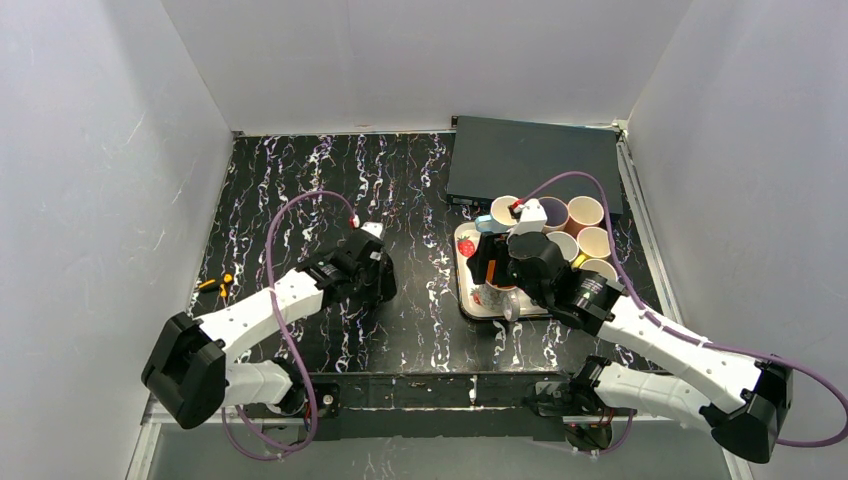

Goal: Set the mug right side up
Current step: Turn over the cup at the center of the board.

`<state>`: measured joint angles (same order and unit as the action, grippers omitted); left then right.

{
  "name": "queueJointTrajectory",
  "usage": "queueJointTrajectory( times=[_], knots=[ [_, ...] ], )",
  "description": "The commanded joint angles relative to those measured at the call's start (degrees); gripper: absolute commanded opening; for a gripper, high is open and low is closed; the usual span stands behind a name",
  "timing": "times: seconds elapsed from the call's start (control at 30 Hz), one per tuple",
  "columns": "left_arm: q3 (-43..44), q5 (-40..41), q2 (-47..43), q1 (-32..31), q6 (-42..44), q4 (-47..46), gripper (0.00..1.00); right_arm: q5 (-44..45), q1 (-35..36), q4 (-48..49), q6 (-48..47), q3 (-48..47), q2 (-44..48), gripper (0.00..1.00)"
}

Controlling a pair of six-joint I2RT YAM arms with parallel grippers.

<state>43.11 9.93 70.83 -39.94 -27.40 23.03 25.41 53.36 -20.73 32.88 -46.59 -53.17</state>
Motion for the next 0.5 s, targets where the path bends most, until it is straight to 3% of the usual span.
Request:
queueJointTrajectory(
  times=[0.0, 0.2, 0.47],
  knots=[
    [7.41, 0.84, -3.99, -0.12, 1.44, -1.3, 0.0, 0.33, -0.1, 4.19, 0.34, 0.01, 2.32, 0.82],
    [19.54, -0.79, -2.2, 0.02, 3.1, -0.13, 0.0, -3.82, -0.05, 14.73, 3.35, 2.6, 3.92, 0.88],
    [35.21, -15.9, -1.13, 0.22, -2.78, -6.95, 0.0, -9.79, -0.08, 39.61, 10.66, 9.01, 6.34, 0.88]
  ],
)
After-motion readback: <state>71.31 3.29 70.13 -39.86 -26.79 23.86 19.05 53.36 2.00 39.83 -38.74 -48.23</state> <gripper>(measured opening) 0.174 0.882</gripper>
